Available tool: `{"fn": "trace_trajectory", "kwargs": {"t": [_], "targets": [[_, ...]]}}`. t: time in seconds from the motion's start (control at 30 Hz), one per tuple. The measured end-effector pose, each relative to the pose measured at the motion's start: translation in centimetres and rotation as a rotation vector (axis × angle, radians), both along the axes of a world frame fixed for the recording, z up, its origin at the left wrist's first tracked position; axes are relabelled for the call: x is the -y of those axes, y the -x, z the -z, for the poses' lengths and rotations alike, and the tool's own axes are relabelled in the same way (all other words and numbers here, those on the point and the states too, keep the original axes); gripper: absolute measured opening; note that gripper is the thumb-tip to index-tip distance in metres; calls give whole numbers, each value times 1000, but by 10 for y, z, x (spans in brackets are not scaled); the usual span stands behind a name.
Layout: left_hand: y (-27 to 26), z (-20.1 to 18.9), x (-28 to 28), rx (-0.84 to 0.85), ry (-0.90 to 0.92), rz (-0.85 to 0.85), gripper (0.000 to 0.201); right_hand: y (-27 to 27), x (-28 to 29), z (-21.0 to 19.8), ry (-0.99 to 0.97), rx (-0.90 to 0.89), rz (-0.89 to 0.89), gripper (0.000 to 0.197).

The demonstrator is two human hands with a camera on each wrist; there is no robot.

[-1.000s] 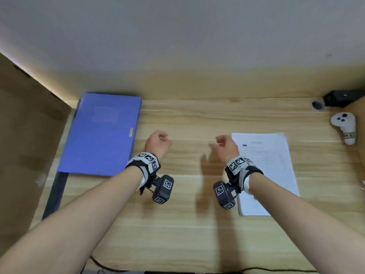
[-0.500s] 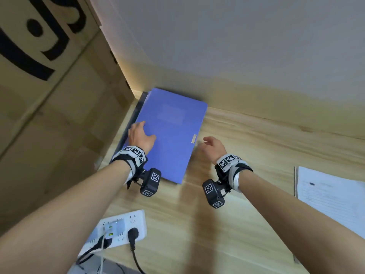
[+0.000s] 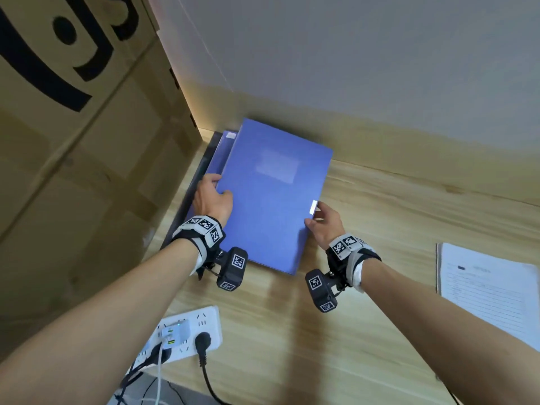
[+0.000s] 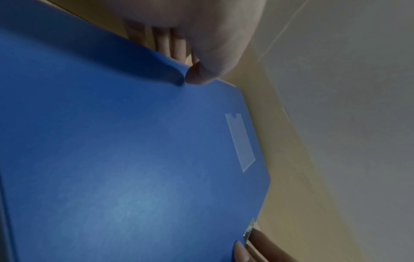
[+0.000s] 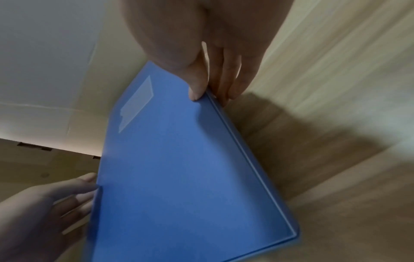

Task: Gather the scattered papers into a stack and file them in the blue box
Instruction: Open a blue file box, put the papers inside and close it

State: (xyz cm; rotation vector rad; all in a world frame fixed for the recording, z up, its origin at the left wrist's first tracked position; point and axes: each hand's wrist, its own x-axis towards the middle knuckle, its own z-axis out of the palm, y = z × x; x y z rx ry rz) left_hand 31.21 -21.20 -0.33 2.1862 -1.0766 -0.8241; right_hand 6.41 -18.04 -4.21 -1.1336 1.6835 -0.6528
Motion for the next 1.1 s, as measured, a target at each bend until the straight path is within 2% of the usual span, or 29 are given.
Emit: {"fn": "trace_trajectory", "kwargs": {"t": [0.17, 0.33, 0.47, 0.63, 0.77, 0.9, 0.97, 1.03, 1.1], "targets": [[51, -12, -18, -20, -33, 134, 32, 59, -38, -8, 13, -17, 49, 41], [109, 0, -50, -18, -85, 220, 31, 123, -80, -22, -7, -56, 53, 39], [150, 16, -83, -17, -177, 299, 32, 169, -111, -25, -56, -164, 59, 29], [181, 40, -115, 31, -315, 484, 36, 214, -148, -12, -162, -248, 67, 15], [200, 41, -128, 87, -369, 556, 37, 229, -163, -3, -226, -309, 101, 22], [210, 31, -121, 86, -442, 602, 32, 238, -164, -2, -233, -293, 160, 19], [215, 20, -120, 112, -461, 596, 32, 245, -164, 1, -222, -212, 230, 23], [225, 11, -122, 226, -446, 637, 40, 253, -167, 1, -186, -121, 272, 25], [242, -2, -127, 328, -386, 755, 52, 263, -170, -1, -157, -81, 276, 28]]}}
